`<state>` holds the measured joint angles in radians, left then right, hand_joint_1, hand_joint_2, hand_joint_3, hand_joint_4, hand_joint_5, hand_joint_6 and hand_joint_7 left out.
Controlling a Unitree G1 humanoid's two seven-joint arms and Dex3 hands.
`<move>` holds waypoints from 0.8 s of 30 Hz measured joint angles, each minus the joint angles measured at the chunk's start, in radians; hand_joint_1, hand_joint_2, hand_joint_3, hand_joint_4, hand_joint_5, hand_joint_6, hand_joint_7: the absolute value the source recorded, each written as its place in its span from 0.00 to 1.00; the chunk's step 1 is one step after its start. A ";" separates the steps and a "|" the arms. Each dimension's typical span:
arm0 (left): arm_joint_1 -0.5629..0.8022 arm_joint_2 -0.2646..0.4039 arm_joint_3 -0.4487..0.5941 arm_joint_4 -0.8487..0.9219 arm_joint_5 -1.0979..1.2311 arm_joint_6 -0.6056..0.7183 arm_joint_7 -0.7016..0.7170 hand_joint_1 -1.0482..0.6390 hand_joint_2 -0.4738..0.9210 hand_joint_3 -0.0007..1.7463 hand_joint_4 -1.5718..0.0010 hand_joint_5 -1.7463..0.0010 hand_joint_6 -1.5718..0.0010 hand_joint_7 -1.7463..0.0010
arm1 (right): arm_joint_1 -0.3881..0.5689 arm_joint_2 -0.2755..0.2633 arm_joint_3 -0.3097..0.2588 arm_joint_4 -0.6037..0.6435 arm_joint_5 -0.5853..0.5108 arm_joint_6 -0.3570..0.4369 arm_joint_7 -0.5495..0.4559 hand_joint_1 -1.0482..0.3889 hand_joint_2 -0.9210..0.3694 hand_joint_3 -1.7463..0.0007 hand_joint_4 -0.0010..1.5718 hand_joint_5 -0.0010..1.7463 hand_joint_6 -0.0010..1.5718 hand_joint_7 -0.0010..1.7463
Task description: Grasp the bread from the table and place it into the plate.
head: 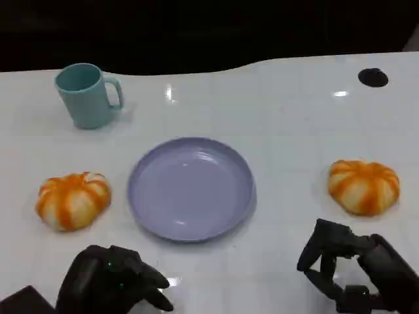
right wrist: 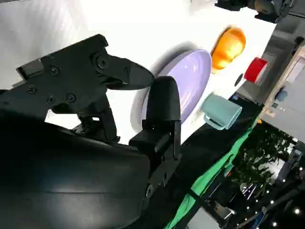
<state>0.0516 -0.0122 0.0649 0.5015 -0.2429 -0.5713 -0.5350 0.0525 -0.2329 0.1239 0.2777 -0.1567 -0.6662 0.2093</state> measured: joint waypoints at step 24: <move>-0.001 0.000 0.000 0.003 -0.001 -0.006 0.000 0.00 0.97 0.00 0.02 0.72 0.00 0.86 | -0.001 0.000 0.001 0.011 -0.003 -0.006 -0.001 0.54 0.16 0.57 0.42 1.00 0.35 0.86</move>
<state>0.0506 -0.0120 0.0651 0.5047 -0.2441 -0.5774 -0.5353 0.0517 -0.2328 0.1250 0.2888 -0.1595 -0.6723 0.2087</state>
